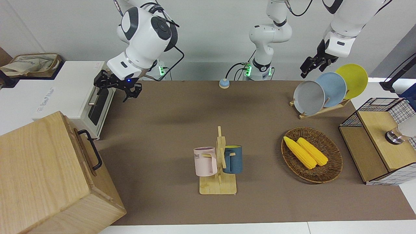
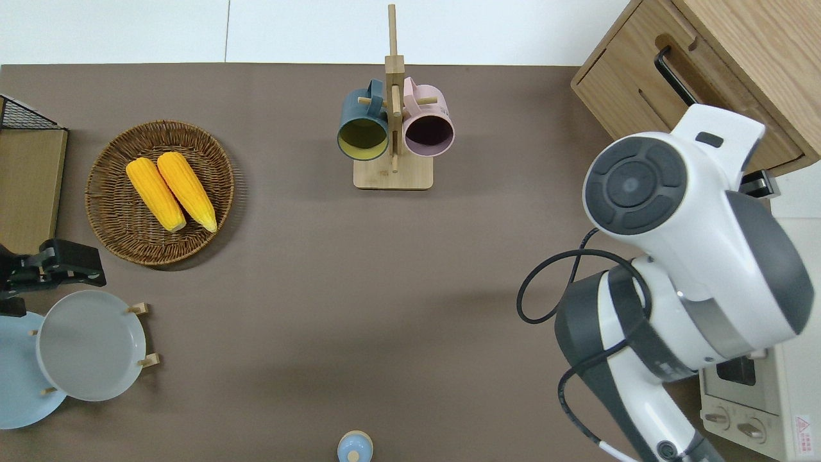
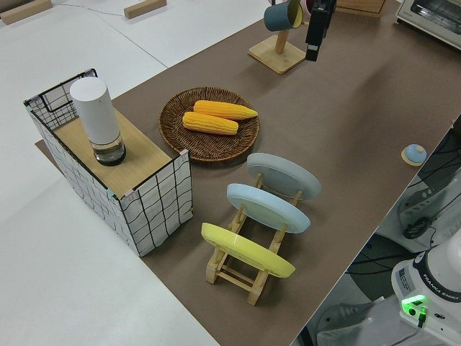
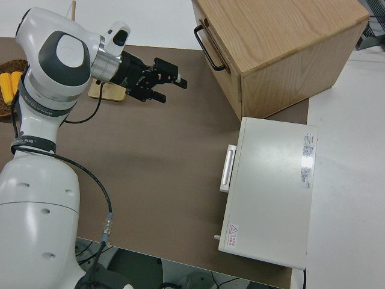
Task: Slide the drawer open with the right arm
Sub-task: 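Raise the right arm and reach the right gripper toward the black drawer handle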
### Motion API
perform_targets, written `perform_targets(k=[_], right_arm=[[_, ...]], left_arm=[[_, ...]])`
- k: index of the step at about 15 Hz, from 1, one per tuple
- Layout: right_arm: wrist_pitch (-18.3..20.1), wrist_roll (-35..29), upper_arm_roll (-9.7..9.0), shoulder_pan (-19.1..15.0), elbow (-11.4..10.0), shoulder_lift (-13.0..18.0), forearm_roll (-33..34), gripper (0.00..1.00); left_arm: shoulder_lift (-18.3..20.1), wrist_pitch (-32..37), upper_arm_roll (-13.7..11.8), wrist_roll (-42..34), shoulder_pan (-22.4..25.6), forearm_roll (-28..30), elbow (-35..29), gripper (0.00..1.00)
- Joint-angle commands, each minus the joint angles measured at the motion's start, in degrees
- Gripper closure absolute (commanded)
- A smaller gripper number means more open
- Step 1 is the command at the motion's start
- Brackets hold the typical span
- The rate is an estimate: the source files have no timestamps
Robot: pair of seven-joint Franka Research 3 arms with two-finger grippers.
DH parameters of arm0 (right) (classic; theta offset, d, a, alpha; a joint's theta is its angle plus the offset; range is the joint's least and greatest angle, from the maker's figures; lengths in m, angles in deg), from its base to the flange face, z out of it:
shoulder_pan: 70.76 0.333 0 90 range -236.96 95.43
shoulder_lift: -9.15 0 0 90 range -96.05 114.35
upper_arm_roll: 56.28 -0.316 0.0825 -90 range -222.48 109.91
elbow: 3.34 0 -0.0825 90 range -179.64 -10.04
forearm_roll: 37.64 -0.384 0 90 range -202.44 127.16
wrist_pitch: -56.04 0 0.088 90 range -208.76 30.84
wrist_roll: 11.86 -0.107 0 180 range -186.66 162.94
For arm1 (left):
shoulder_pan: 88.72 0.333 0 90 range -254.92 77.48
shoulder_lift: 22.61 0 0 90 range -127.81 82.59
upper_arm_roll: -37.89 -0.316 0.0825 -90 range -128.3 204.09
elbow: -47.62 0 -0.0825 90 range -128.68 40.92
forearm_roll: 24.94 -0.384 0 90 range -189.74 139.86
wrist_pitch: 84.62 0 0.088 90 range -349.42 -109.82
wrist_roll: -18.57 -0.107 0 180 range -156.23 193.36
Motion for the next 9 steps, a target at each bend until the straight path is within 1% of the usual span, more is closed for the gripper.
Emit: perform_targets(k=[1,3,5,9], right_arm=[[-1.43,-2.45,-1.56,0.55,-3.91,-1.30,9.01,0.023],[-1.35,-5.16,-1.65,1.68,-4.88,-2.88,13.75,0.025],[-1.26,-8.42,-1.65,2.39,-6.37,-4.20,17.54,0.028],[-0.56,-11.85,-1.65,3.98,-7.17,-6.84,23.43,0.030]], left_arm=[[0.49,0.12,-0.29,-0.38,-0.24,0.21,0.02,0.01],[0.49,0.12,-0.29,-0.38,-0.24,0.21,0.02,0.01],[0.49,0.12,-0.29,-0.38,-0.24,0.21,0.02,0.01],[0.49,0.12,-0.29,-0.38,-0.24,0.21,0.02,0.01]])
